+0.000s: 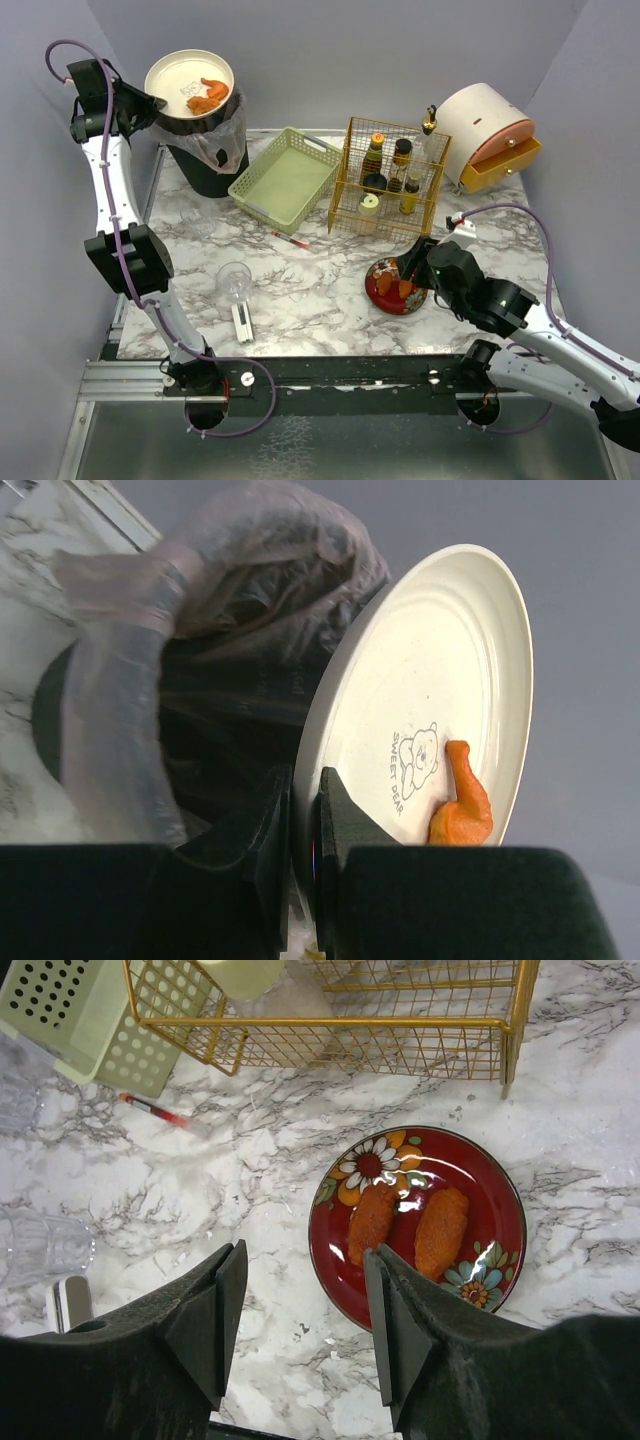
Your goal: Clear the kitchen counter
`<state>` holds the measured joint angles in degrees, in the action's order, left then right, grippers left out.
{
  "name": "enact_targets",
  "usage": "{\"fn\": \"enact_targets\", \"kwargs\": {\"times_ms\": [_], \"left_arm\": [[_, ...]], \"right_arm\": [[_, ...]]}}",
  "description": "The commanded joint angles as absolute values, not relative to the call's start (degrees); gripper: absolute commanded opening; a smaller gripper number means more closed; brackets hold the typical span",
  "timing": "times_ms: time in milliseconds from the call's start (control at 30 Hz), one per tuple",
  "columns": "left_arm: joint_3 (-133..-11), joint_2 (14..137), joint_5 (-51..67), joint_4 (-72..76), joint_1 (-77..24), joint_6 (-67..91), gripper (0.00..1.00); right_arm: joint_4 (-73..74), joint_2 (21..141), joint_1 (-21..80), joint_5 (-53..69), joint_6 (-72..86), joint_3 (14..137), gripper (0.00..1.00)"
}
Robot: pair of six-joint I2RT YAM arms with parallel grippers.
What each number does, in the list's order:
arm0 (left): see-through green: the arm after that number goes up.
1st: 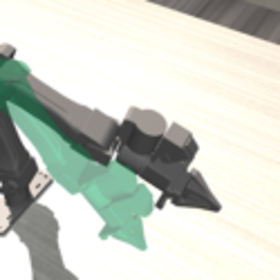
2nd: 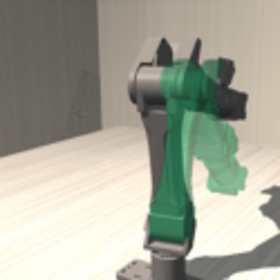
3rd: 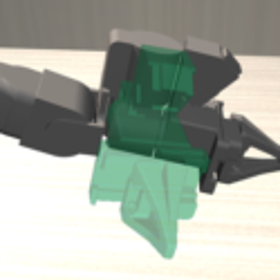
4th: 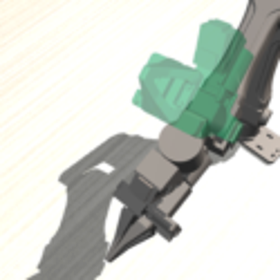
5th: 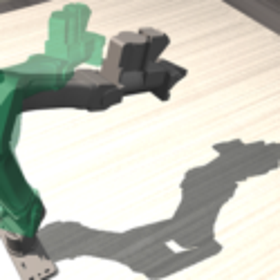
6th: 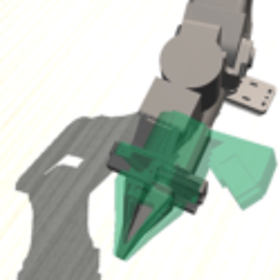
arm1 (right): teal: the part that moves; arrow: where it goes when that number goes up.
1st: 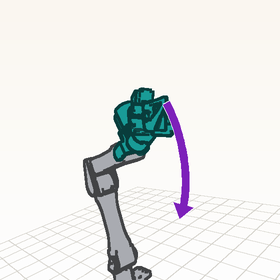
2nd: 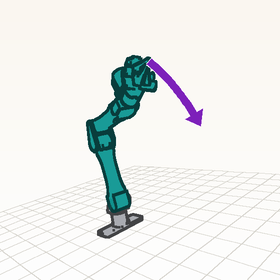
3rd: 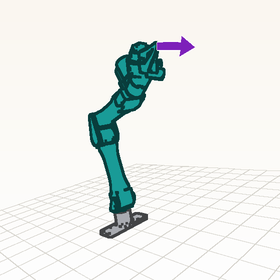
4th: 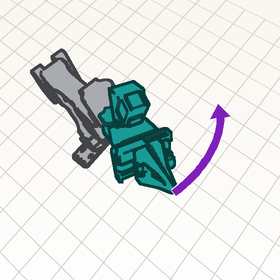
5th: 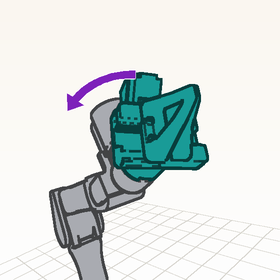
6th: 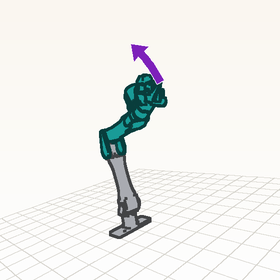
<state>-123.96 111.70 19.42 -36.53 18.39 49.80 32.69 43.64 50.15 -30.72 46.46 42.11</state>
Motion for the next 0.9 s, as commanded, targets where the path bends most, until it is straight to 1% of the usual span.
{"fn": "enact_targets", "kwargs": {"times_ms": [0,400,500,633,700,867], "left_arm": [[-126.03,112.5,18.67,-35.25,20.76,48.18,0.0],[-134.25,115.97,6.36,-36.62,21.09,34.19,0.0],[-135.17,116.47,1.77,-36.53,20.89,30.1,0.0],[-134.96,117.11,-1.28,-35.58,20.5,26.92,0.0],[-135.22,117.46,-2.26,-35.03,19.67,25.12,0.0],[-135.13,116.89,-9.23,-33.13,15.51,19.25,0.0]], "right_arm": [[33.12,43.65,50.27,-30.49,45.46,42.1,0.57],[33.88,44.18,50.27,-29.68,44.57,42.41,0.59],[34.8,43.95,50.27,-29.17,44.76,42.42,0.59],[35.81,43.77,50.25,-28.72,45.13,42.2,0.6],[36.01,43.77,50.27,-28.38,45.34,42.07,0.6],[35.89,43.53,50.27,-27.55,46.13,41.22,0.61]]}}
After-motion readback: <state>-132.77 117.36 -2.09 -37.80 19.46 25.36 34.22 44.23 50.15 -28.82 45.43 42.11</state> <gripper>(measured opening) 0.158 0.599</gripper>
